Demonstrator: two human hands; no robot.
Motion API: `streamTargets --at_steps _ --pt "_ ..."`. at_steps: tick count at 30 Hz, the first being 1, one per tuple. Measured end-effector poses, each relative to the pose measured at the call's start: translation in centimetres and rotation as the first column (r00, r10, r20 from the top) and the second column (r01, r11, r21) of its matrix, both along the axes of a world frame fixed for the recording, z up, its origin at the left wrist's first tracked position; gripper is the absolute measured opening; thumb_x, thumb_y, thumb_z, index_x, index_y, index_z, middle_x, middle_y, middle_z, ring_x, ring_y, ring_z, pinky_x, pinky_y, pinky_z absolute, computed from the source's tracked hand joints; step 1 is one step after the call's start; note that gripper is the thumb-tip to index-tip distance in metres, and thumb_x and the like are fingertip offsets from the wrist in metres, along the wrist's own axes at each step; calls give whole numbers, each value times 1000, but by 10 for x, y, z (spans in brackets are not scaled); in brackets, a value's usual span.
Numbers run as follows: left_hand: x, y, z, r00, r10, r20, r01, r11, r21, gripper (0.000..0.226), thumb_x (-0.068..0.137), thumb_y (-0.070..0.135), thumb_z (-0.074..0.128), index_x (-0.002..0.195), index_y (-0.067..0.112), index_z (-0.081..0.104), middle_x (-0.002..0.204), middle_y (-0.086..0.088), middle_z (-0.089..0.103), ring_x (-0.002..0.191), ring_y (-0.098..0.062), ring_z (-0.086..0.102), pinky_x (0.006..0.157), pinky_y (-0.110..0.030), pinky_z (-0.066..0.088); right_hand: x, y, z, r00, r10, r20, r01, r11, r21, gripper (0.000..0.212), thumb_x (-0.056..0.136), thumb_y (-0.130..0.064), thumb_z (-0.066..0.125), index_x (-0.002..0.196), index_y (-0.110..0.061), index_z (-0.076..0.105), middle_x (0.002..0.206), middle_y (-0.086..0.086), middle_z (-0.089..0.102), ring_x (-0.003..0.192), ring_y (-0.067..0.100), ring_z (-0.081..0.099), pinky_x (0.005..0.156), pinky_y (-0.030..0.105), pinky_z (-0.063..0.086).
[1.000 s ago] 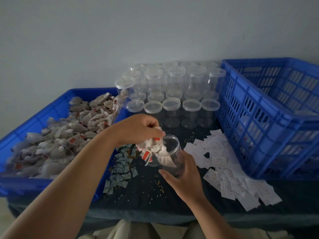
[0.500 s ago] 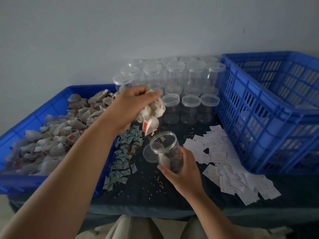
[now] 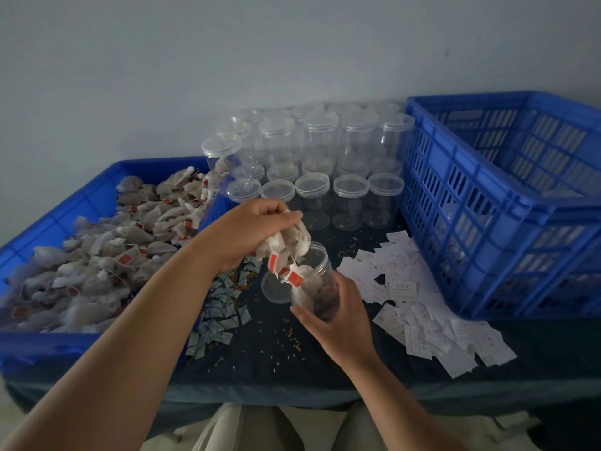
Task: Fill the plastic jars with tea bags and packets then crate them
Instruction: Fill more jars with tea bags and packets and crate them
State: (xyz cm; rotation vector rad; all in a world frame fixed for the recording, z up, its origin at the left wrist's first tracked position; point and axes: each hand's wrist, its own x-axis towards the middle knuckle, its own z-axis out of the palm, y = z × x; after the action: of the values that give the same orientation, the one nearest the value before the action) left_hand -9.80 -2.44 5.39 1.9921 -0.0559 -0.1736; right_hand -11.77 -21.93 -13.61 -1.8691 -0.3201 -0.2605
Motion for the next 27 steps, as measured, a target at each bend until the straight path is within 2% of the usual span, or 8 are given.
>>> streamTargets --at_steps 5,8,9,12,15,20,23,27 --pt "5 8 2 991 70 113 -56 991 -125 37 79 63 77 83 26 77 86 -5 78 84 -24 71 89 -46 55 1 0 -1 1000 2 11 -2 1000 -13 75 70 -72 85 132 -45 51 122 -28 55 111 0 61 80 16 57" --pt "5 6 4 981 70 182 -68 998 -17 43 83 68 72 88 26 78 88 -4 80 85 -41 71 91 -54 60 1 0 -1 1000 -5 5 5 1000 5 75 71 -72 85 132 -41 54 121 -26 57 109 2 63 80 22 61" --pt "4 5 4 979 58 194 -67 997 44 44 83 70 70 88 28 79 86 -1 79 78 -38 69 84 -48 61 1 0 -1 1000 -3 3 3 1000 19 74 71 -71 85 131 -40 55 121 -26 58 107 3 64 80 24 61" --pt "3 3 2 973 80 215 -118 978 171 32 86 67 71 87 37 81 61 16 66 48 1 50 58 -19 45 0 0 0 1000 6 -6 -5 998 65 71 73 -67 87 131 -39 58 120 -21 62 105 8 67 78 27 63" --pt "1 0 -1 972 111 207 -151 969 193 26 90 61 72 87 37 80 46 16 49 38 0 39 56 -18 44 0 0 0 1000 -5 -11 5 999 49 69 73 -69 85 129 -40 58 119 -22 62 109 6 65 80 20 58" --pt "0 -3 0 952 155 264 -206 961 181 34 96 62 64 84 33 76 56 9 60 51 -1 54 73 -34 55 0 1 0 1000 -6 -11 6 999 50 68 71 -68 87 127 -44 56 119 -25 60 109 7 64 81 21 58" --pt "0 -6 0 937 145 318 -211 960 186 42 97 64 61 83 27 74 58 10 63 51 -1 57 70 -28 52 0 1 -1 1000 1 -22 0 998 70 69 72 -66 88 129 -43 57 120 -22 62 110 7 65 81 25 60" --pt "0 -11 0 961 108 255 -161 967 197 42 102 62 53 94 27 75 84 10 78 76 -8 76 65 -23 58 0 0 0 1000 -9 -17 10 997 72 67 73 -67 87 127 -43 57 119 -22 63 111 5 65 81 18 57"
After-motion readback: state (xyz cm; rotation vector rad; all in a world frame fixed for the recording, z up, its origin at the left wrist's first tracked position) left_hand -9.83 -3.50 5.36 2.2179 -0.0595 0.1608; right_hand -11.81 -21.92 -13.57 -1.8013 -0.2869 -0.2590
